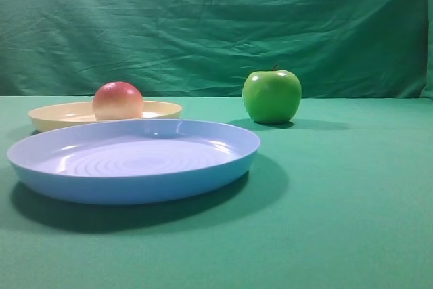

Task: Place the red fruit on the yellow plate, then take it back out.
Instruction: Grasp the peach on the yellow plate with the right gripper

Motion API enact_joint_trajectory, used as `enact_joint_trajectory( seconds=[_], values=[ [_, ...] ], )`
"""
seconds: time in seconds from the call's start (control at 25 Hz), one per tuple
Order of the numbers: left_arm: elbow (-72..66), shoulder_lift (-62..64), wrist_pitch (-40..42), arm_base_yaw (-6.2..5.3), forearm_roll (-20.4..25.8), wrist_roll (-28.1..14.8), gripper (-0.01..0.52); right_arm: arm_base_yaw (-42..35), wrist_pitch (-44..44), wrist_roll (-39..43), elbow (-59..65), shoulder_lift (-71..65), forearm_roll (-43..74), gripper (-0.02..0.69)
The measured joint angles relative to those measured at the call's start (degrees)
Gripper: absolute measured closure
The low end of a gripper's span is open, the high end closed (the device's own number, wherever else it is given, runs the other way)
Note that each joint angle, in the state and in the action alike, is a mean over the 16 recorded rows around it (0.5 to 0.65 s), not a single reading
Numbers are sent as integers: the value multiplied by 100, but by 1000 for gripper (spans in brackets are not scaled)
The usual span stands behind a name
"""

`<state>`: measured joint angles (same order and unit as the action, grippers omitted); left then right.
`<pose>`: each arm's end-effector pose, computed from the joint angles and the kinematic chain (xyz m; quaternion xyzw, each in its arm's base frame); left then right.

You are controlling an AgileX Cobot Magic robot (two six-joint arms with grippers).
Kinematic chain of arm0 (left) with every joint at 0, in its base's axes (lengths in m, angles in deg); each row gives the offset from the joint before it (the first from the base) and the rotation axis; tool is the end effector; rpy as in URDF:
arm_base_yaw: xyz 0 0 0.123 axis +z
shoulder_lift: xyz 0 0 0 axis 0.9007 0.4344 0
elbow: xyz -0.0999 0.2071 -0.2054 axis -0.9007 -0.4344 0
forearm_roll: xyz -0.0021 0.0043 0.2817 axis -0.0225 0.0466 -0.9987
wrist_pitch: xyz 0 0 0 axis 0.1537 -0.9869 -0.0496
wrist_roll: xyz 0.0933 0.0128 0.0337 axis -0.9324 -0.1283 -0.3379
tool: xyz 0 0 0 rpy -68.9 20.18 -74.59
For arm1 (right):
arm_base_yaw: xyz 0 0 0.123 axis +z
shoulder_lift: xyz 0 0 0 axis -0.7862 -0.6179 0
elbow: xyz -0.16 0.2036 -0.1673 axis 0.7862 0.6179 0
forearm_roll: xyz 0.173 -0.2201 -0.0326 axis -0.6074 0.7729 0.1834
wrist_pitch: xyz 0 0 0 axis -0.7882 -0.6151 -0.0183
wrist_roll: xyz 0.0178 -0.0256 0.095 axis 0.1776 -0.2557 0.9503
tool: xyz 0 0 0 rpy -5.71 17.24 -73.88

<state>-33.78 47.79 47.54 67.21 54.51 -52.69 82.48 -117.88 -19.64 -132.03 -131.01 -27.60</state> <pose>0.0664 0.0153 0.1750 -0.0666 0.7917 0.0551 0.6048 0.3265 0.2258 0.3369 -0.4158 0.8034 0.1762 0.3882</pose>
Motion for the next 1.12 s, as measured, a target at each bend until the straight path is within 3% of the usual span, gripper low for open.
enact_joint_trajectory(
  seconds=[0.16, 0.32, 0.68, 0.88, 1.12],
  values=[
    [0, 0, 0, 0, 0, 0, 514, 205, 7, -209, -881, -1079, -153, 631],
    [0, 0, 0, 0, 0, 0, 514, 295, 14, -473, -1668, -1992, -459, 552],
    [0, 0, 0, 0, 0, 0, 514, 428, 169, -1379, -2949, -3411, -1307, 215],
    [0, 0, 0, 0, 0, 0, 514, 566, 416, -1767, -3310, -3908, -1609, 71],
    [0, 0, 0, 0, 0, 0, 514, 726, 761, -1967, -3491, -4367, -1740, 23]
  ],
)
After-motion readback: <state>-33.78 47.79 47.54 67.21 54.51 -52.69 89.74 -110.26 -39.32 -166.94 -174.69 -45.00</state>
